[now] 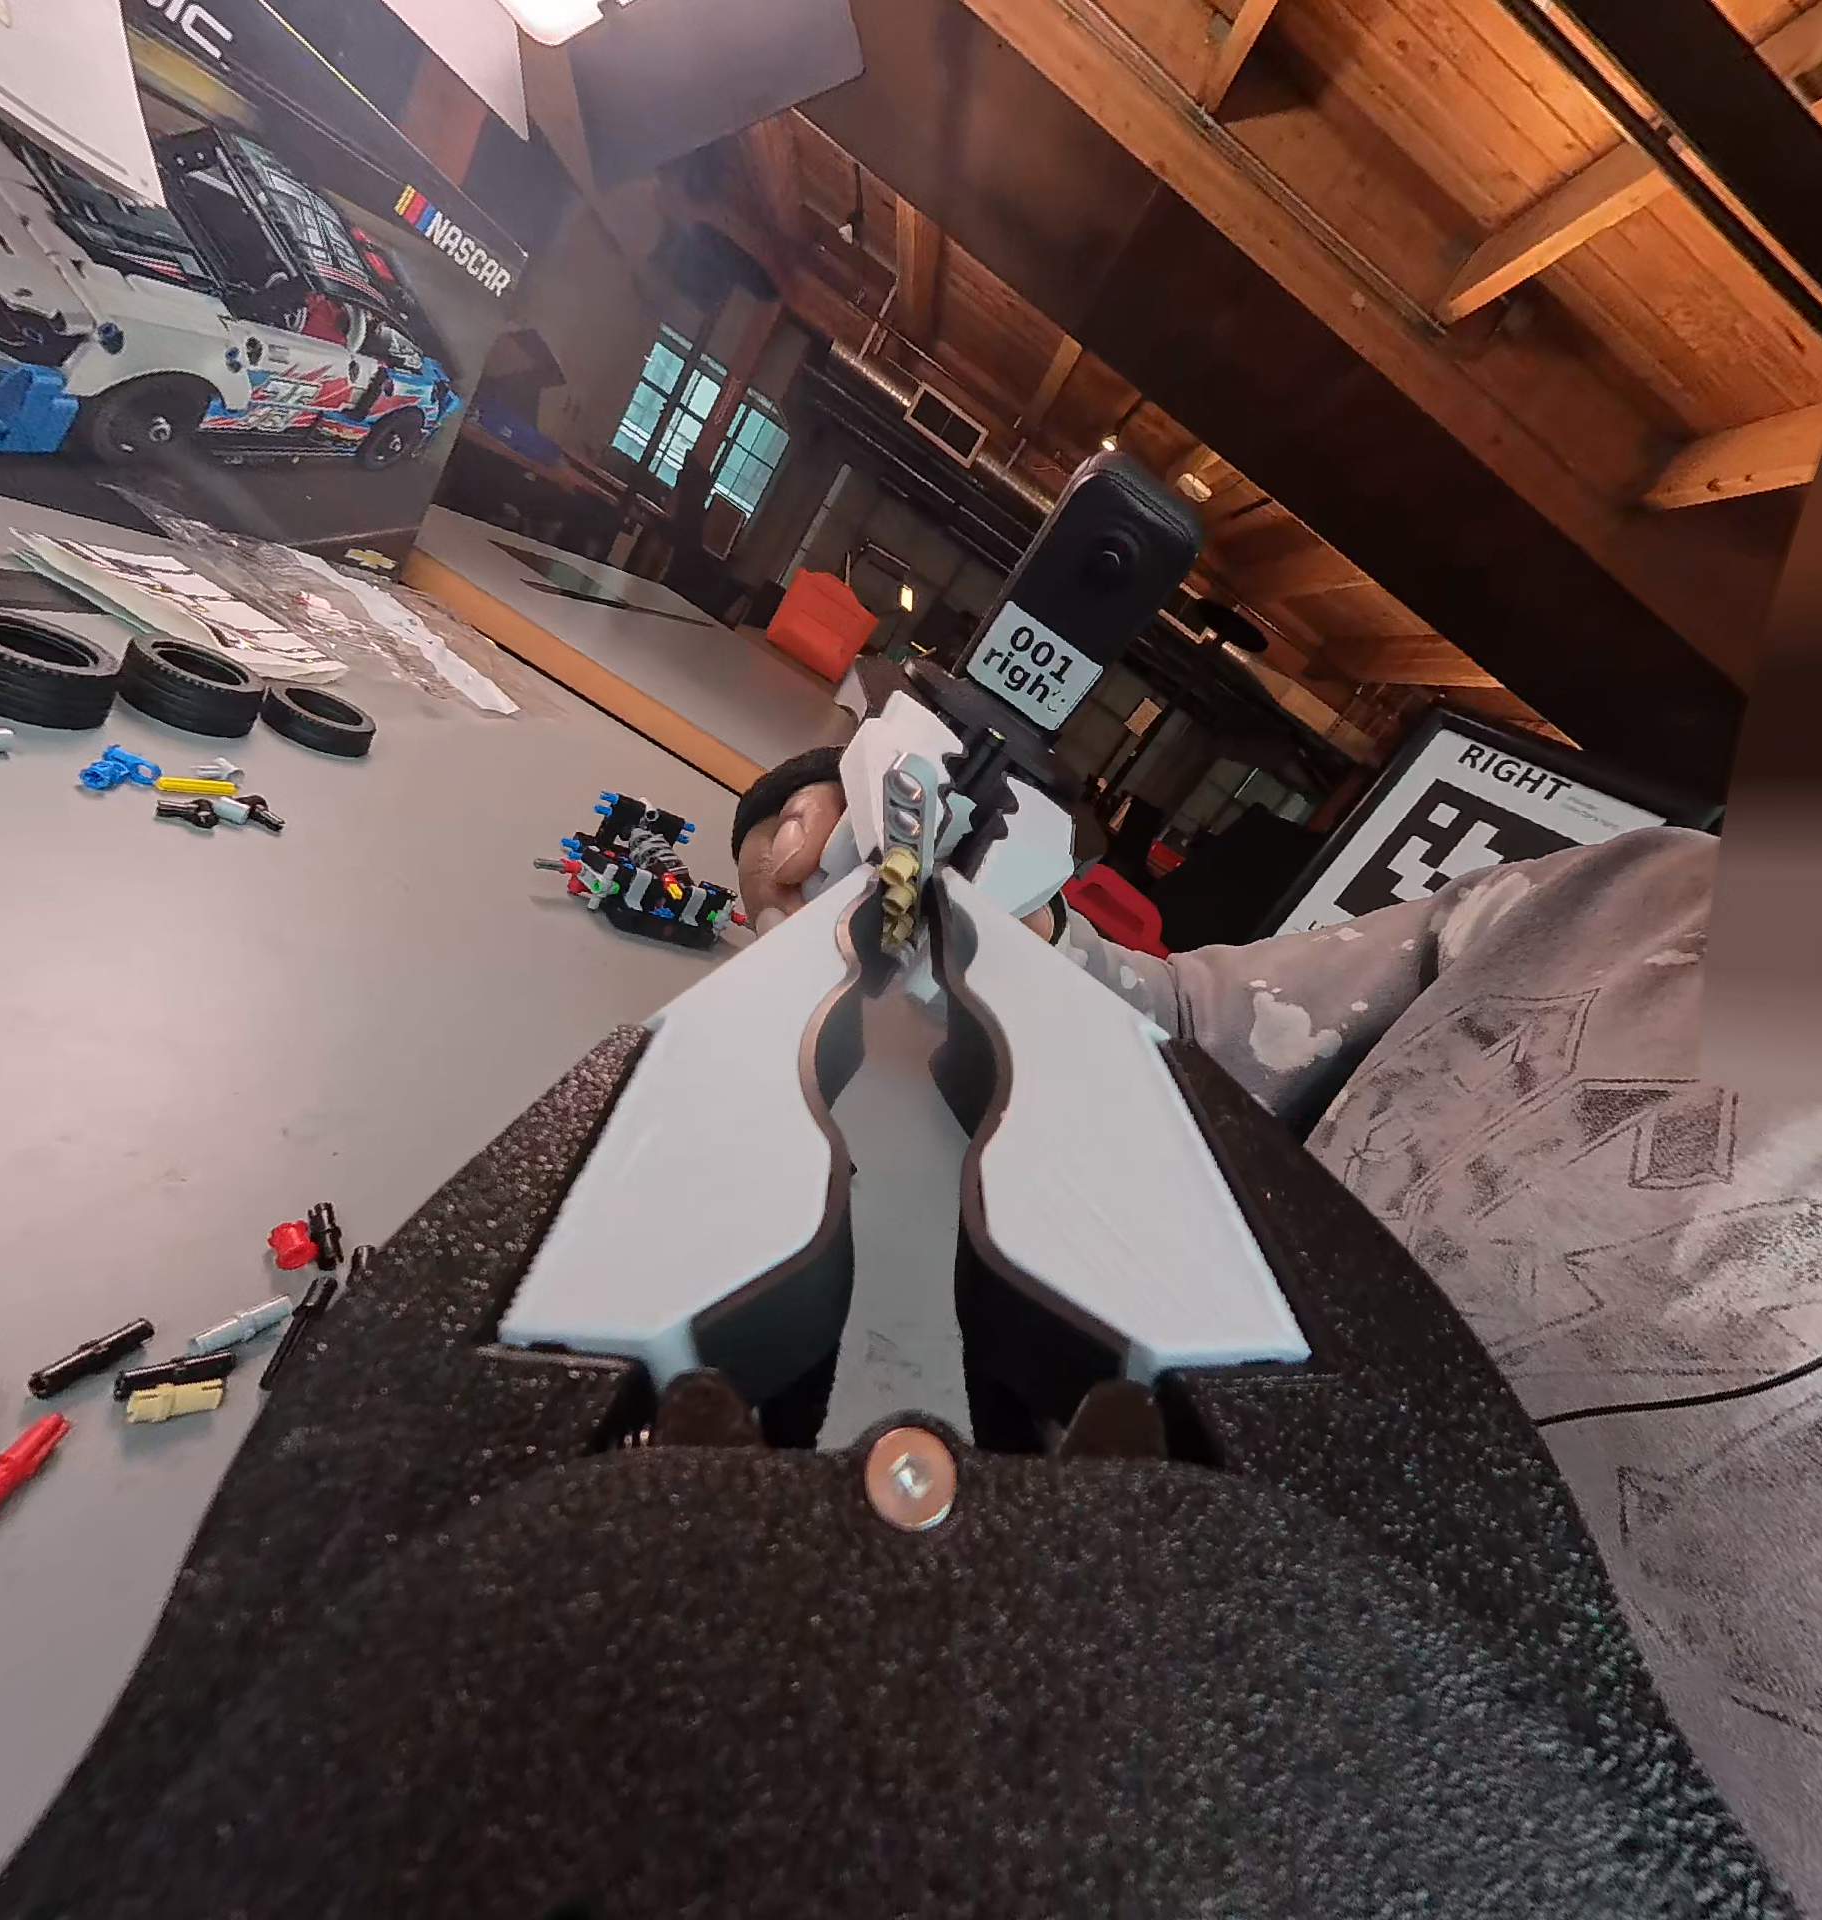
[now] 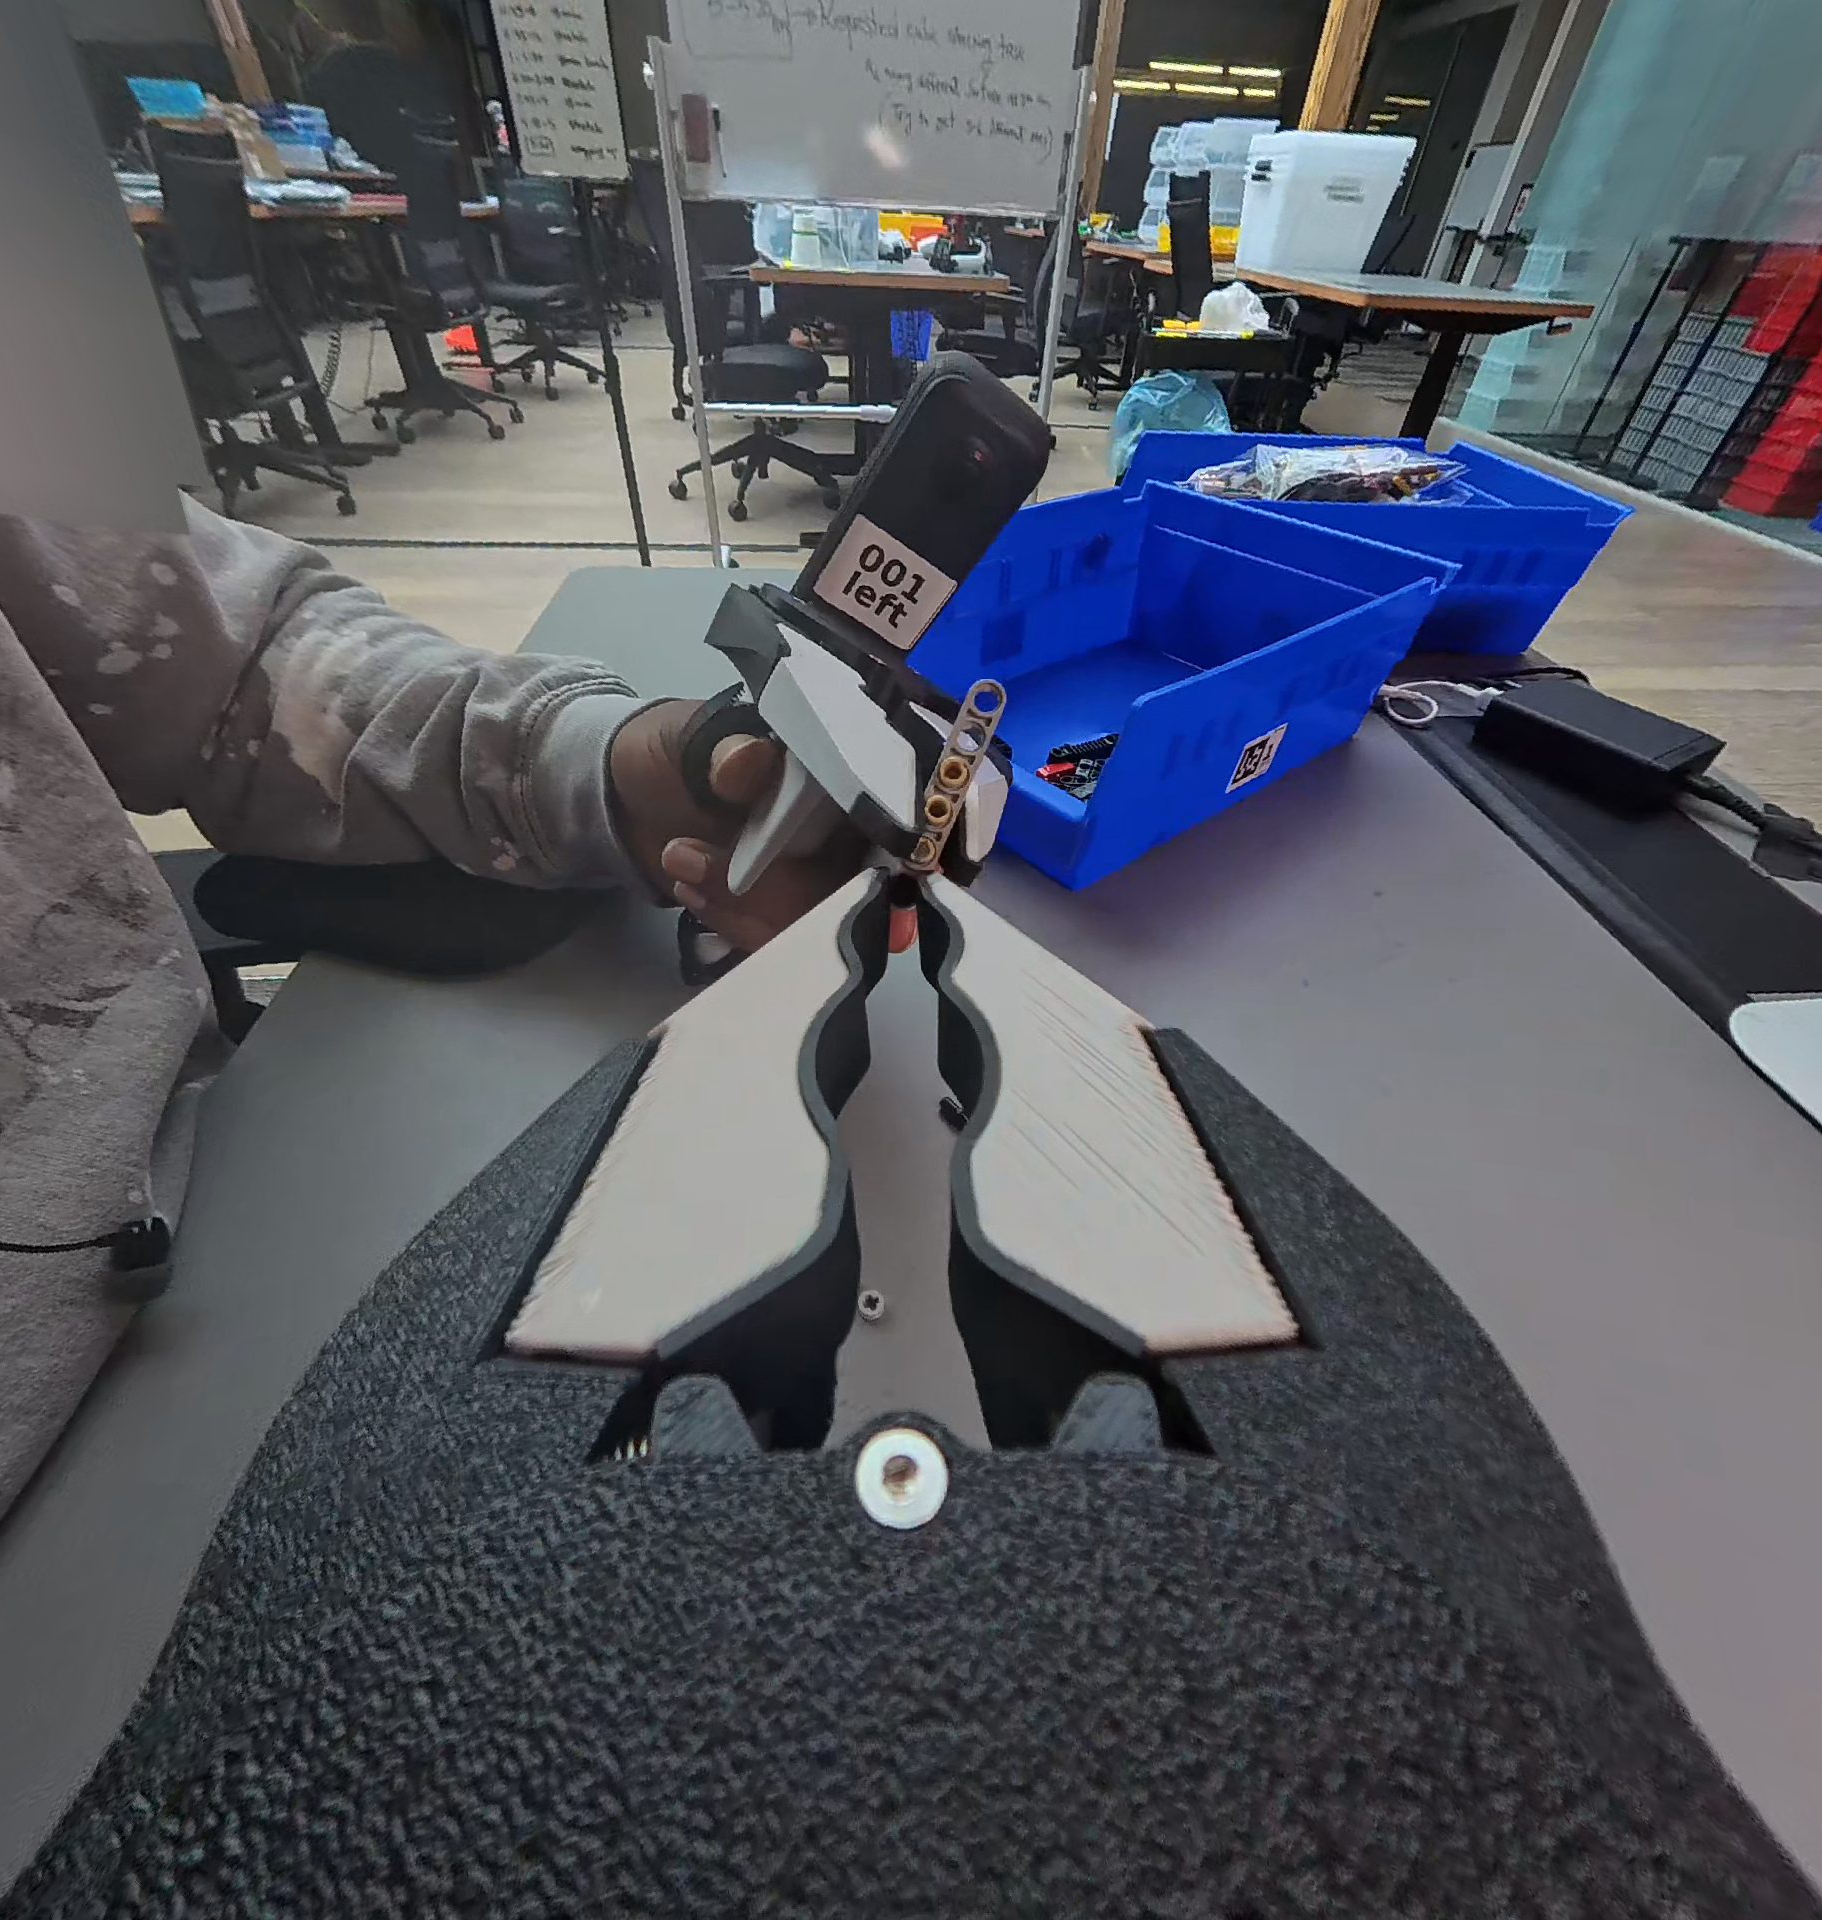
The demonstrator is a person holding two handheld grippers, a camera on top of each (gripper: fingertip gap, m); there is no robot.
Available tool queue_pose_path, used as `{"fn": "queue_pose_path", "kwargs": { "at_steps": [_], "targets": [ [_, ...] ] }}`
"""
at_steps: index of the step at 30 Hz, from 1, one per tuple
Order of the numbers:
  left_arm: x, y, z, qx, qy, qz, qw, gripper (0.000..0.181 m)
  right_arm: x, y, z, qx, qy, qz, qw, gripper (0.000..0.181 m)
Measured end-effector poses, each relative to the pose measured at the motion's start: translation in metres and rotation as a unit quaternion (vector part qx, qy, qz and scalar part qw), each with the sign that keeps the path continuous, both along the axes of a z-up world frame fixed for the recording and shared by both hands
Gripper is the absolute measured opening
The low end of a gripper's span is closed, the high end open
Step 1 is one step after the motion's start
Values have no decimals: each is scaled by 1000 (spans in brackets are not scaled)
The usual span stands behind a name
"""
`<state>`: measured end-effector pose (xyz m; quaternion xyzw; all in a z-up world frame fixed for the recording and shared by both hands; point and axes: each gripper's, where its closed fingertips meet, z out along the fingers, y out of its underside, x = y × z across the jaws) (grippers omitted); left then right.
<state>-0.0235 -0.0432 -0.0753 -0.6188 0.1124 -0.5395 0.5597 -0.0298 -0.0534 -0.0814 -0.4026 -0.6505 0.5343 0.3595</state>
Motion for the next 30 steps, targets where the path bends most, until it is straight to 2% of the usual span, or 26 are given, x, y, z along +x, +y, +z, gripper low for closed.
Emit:
{"fn": "queue_pose_path", "kwargs": {
  "at_steps": [4,9,13,20,30],
  "targets": [
    [1,-2,1,2,-1,-9,1000,8,2,-1,1,-5,1,8,1000,4],
    [10,-15,5,33,24,-49,998,20,10,-4,5,-78,-1,51,996,4],
    [12,-15,-1,53,85,-30,994,7,13,-10,3,-101,-7,75,992,4],
    [11,-17,-8,73,207,-11,976,7,11,-10,2,-117,2,87,989,3],
    [6,-18,-6,69,257,9,964,8,7,-9,12,-163,31,96,981,2]
  ]
}}
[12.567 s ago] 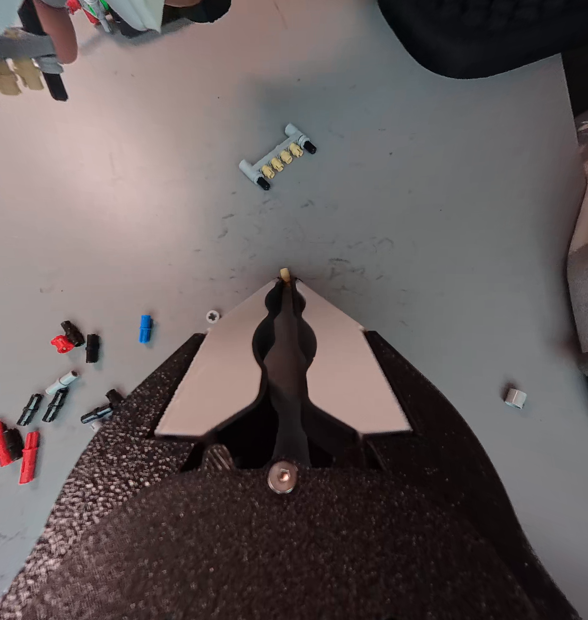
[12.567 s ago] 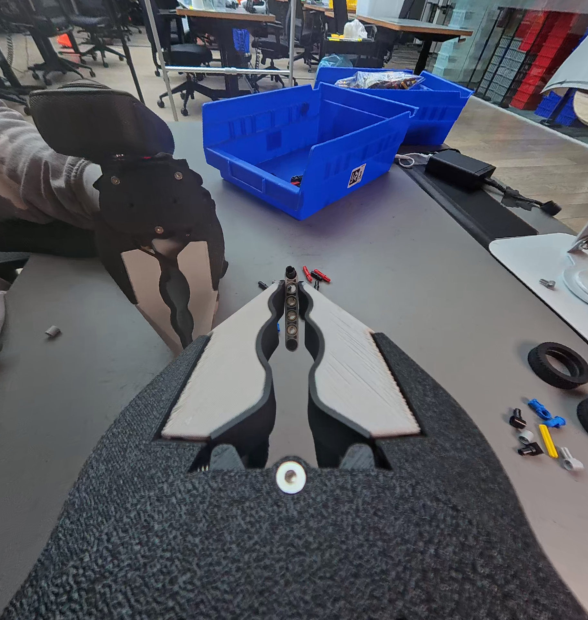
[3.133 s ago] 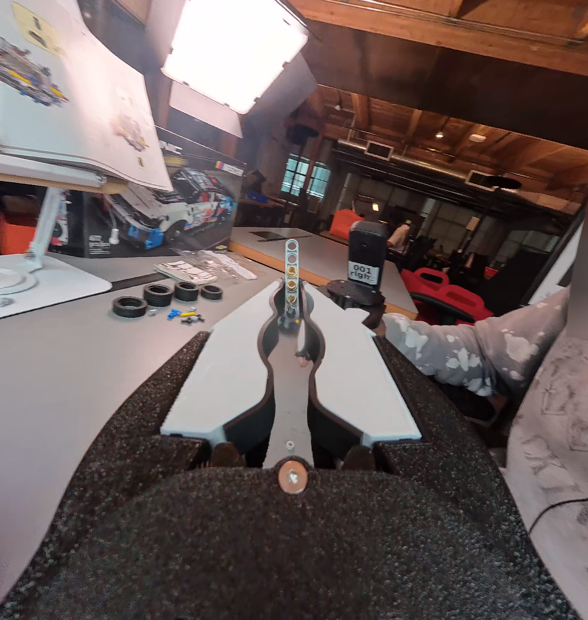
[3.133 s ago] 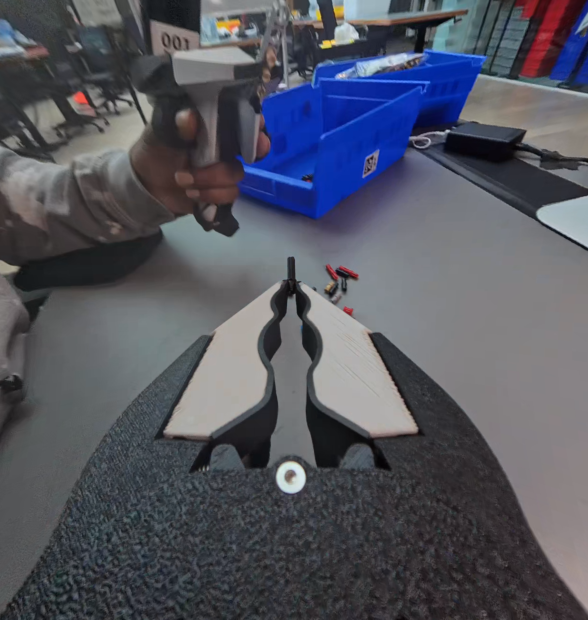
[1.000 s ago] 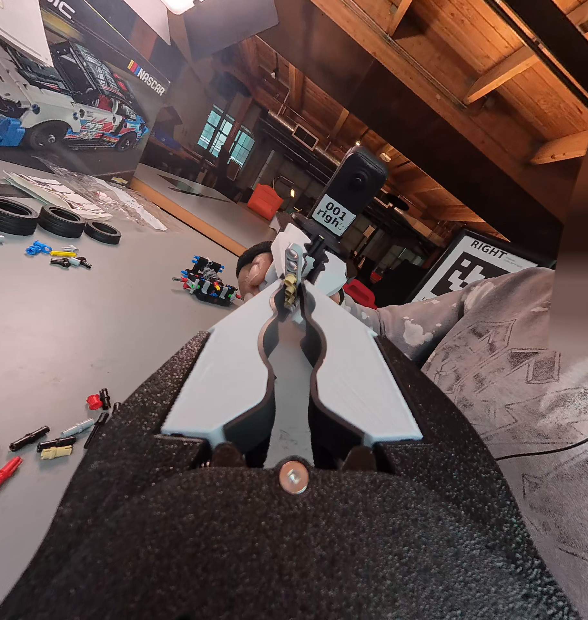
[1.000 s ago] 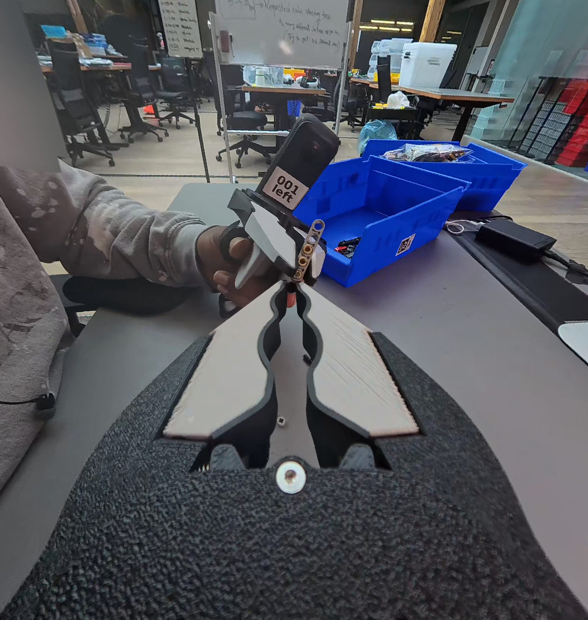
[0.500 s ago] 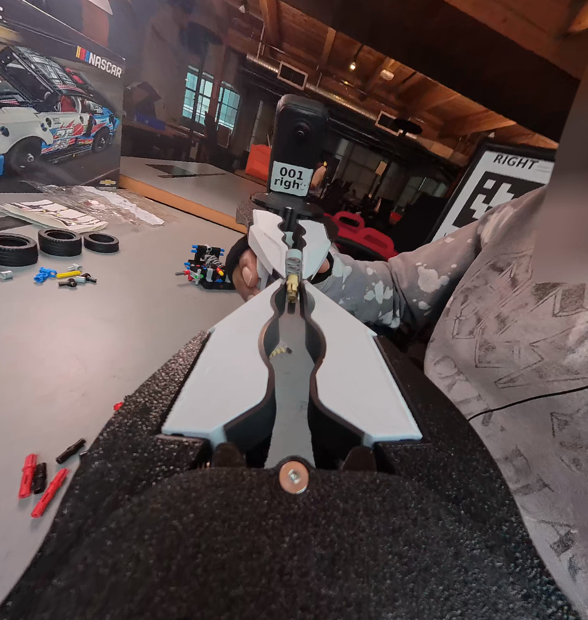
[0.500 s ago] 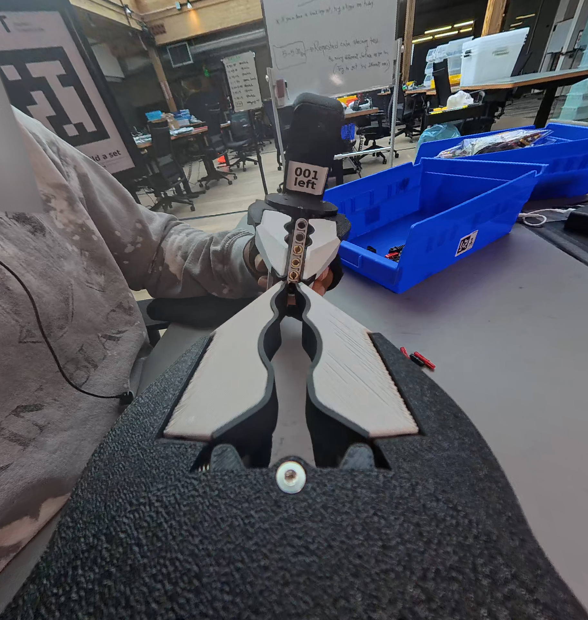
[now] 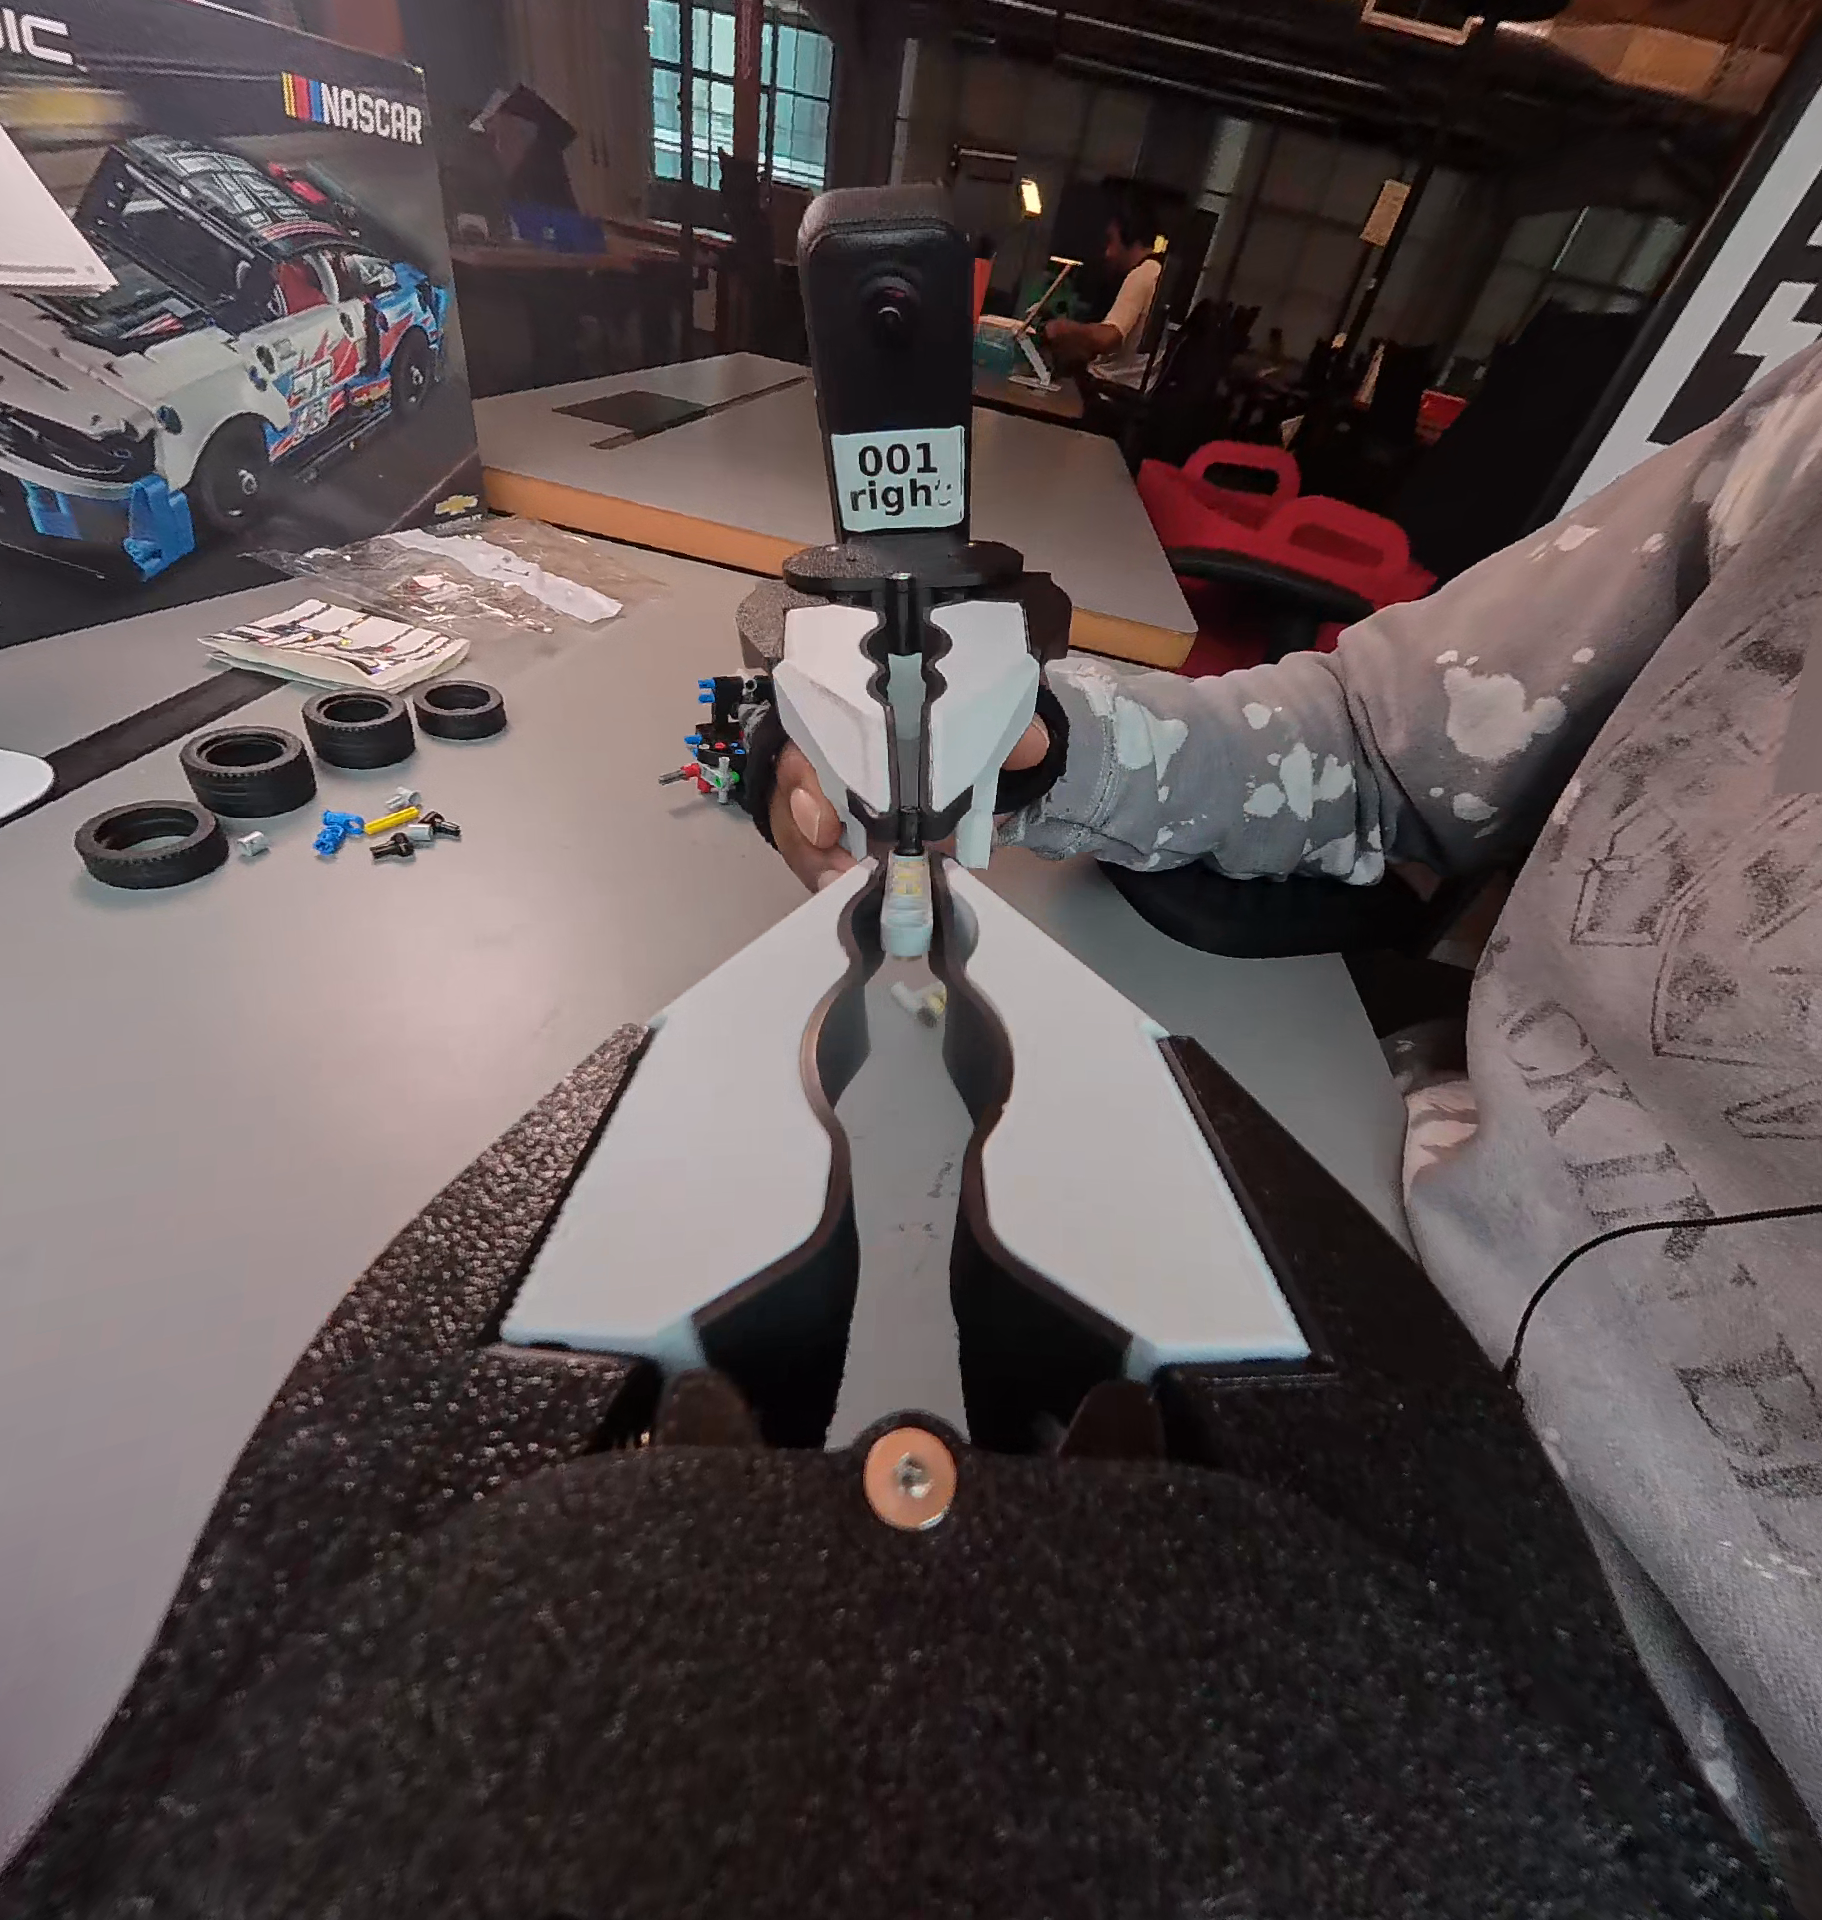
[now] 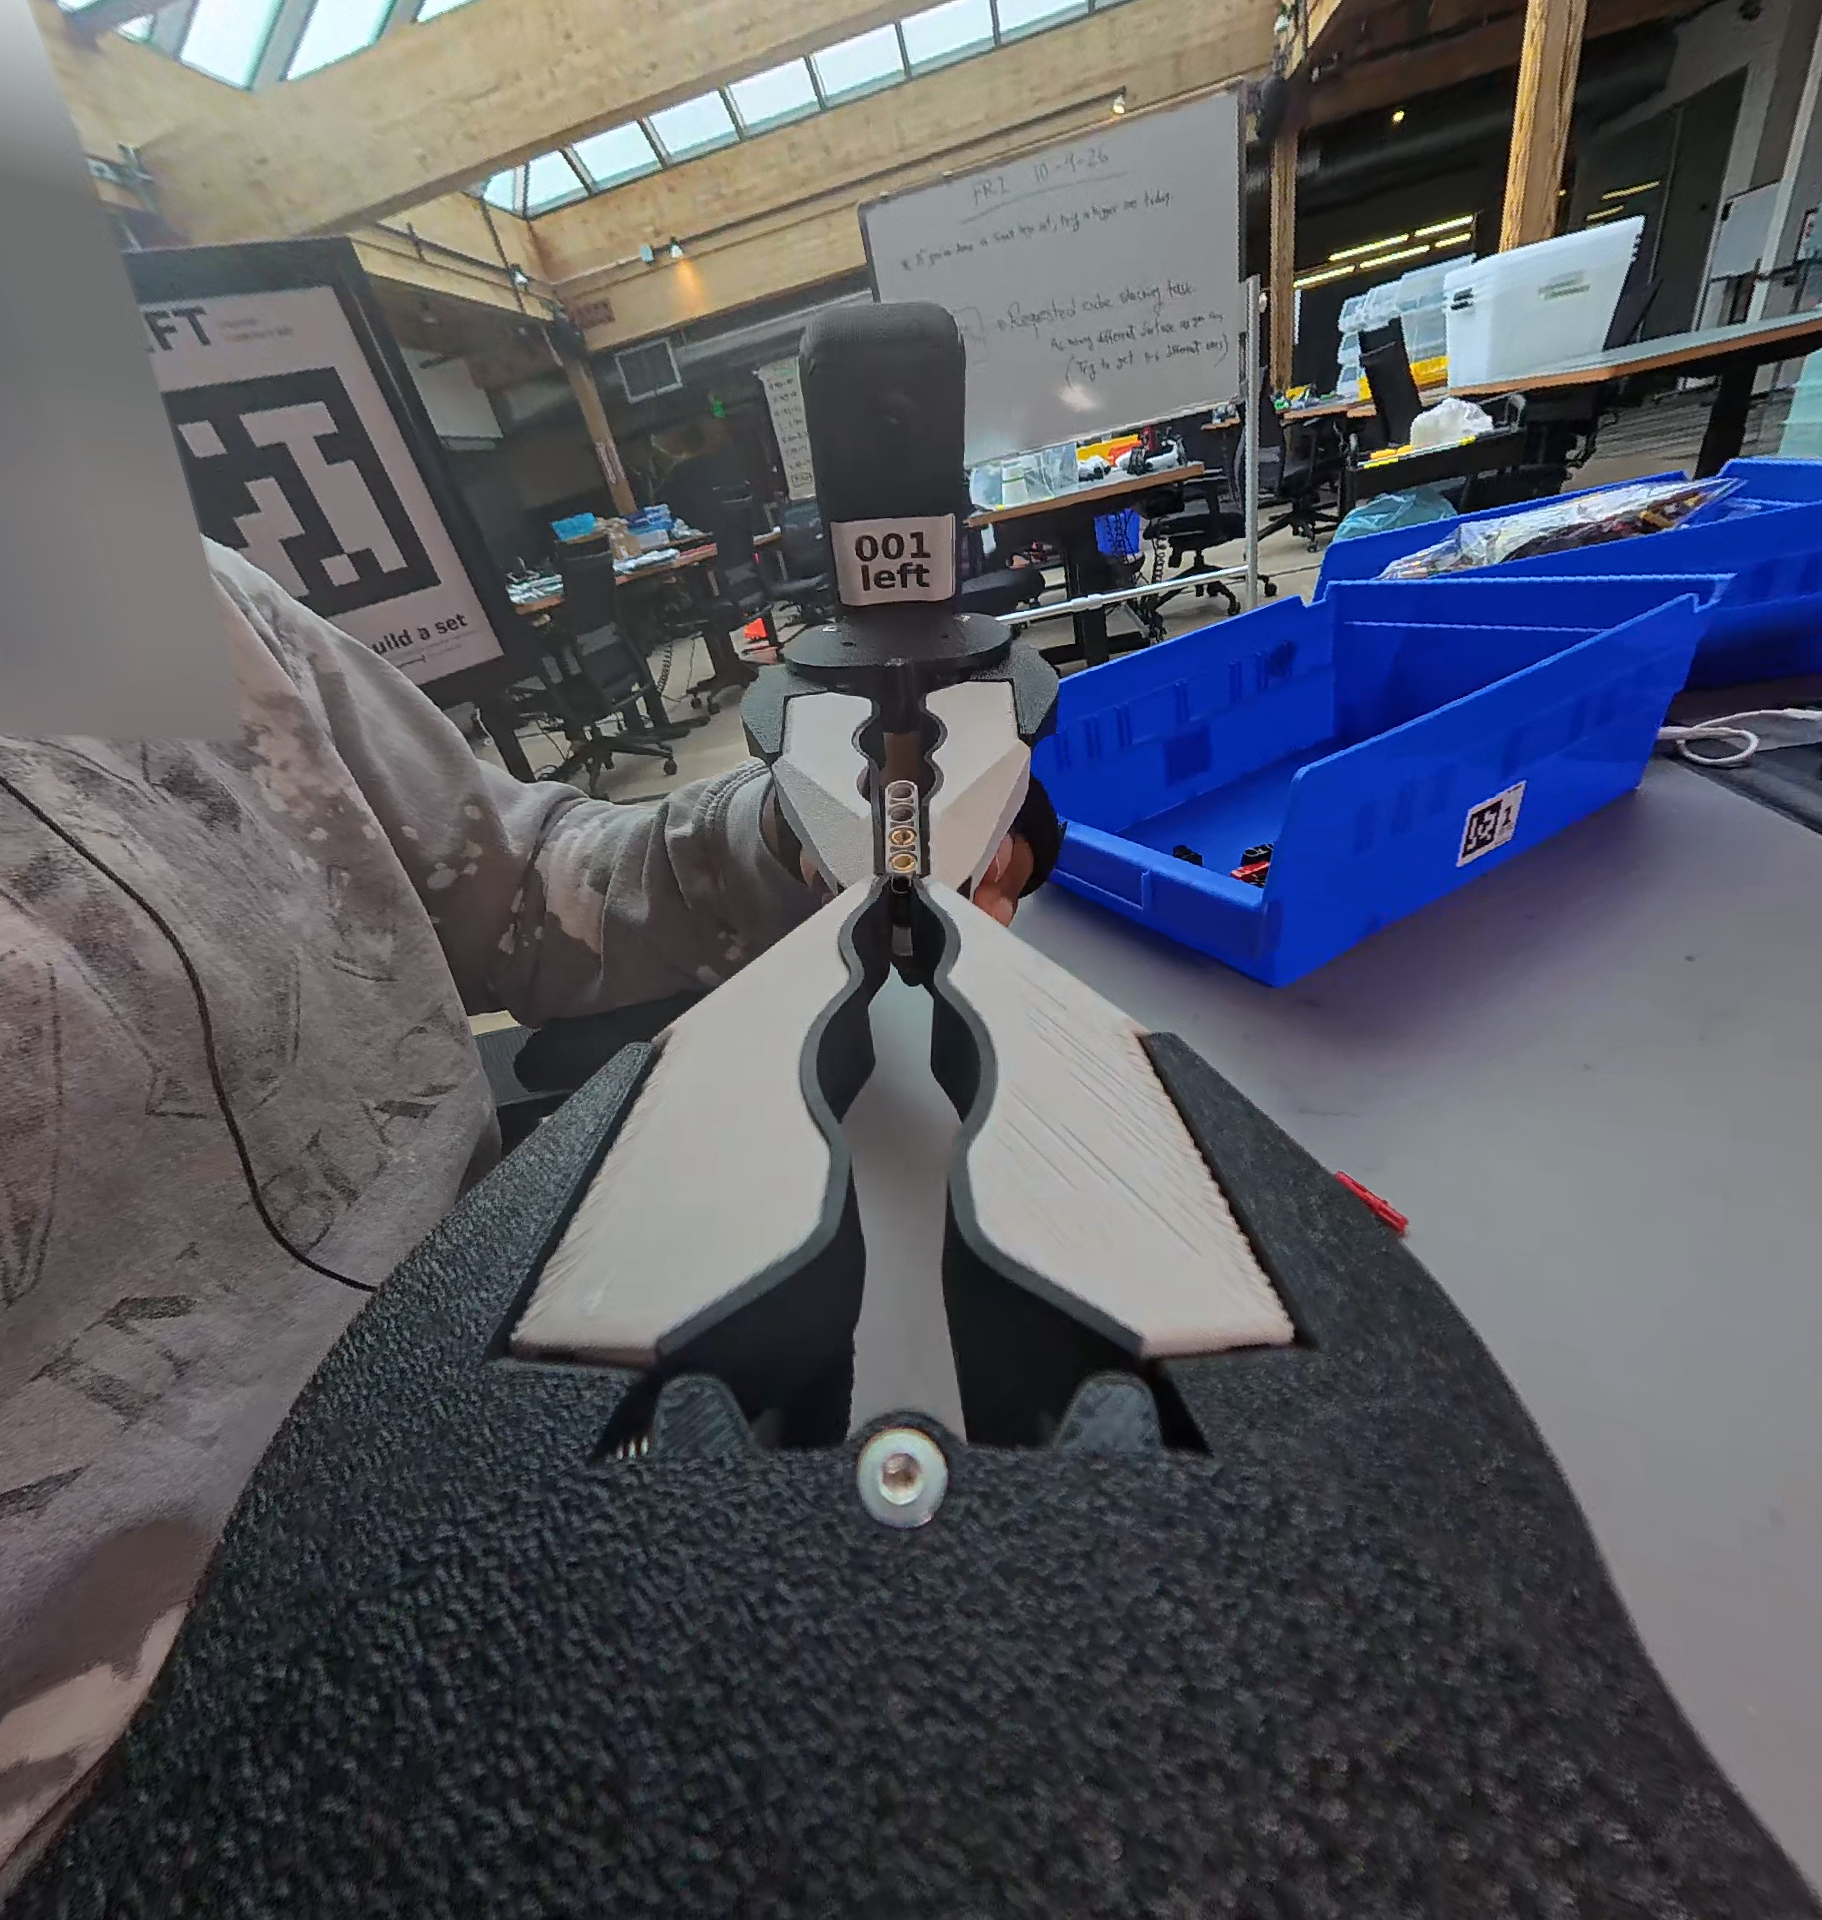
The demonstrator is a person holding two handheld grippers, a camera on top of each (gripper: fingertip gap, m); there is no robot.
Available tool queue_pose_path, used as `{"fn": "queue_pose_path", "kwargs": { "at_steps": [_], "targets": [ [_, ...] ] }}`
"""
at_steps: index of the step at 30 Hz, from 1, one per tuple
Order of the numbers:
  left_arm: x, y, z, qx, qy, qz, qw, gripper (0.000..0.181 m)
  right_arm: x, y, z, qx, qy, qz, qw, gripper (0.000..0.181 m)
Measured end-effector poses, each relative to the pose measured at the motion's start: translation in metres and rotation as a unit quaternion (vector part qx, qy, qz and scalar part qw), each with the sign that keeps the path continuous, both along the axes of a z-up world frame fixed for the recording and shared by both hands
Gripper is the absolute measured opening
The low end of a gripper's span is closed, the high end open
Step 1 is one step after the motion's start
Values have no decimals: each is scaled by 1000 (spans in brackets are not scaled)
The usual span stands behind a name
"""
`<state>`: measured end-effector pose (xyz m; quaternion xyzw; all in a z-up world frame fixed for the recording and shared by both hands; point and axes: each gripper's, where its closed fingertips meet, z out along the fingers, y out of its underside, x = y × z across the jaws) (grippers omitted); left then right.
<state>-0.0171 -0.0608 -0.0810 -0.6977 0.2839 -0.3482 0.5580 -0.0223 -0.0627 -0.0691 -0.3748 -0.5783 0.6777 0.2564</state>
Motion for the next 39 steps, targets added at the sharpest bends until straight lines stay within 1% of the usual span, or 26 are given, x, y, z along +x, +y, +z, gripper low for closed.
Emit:
{"fn": "queue_pose_path", "kwargs": {
  "at_steps": [5,9,11,12,14,15,17,24,27,30,33,36,39],
  "targets": [
    [-1,1,-1,0,28,19,999,8,-1,1,2,-11,4,2,1000,2],
    [-2,2,-10,-19,44,24,999,8,-1,2,-7,-1,-14,6,1000,2],
    [-4,4,-21,-28,61,29,997,8,-3,5,-22,69,-45,-10,997,3],
    [-4,5,-25,-33,58,29,997,8,-3,5,-25,98,-53,-18,994,4],
    [-5,8,-29,-34,61,30,997,7,-2,7,-24,132,-55,-31,989,8],
    [-5,9,-32,-27,78,32,996,7,-1,6,-23,141,-55,-31,988,9],
    [0,9,-30,-17,73,30,997,7,0,7,-27,160,-59,-37,985,6],
    [1,9,-20,22,71,41,996,7,4,8,-24,155,-49,-41,986,7],
    [1,8,-19,27,76,41,996,7,3,7,-23,157,-40,-44,986,6],
    [0,7,-26,21,102,40,994,7,3,6,-30,186,-41,-49,980,5],
    [2,6,-32,5,108,30,994,7,5,4,-35,211,-44,-42,976,4],
    [5,5,-44,-13,137,24,990,7,7,3,-45,237,-59,-33,969,3],
    [6,4,-43,-22,123,18,992,7,7,2,-41,179,-45,-28,982,2]
  ]
}}
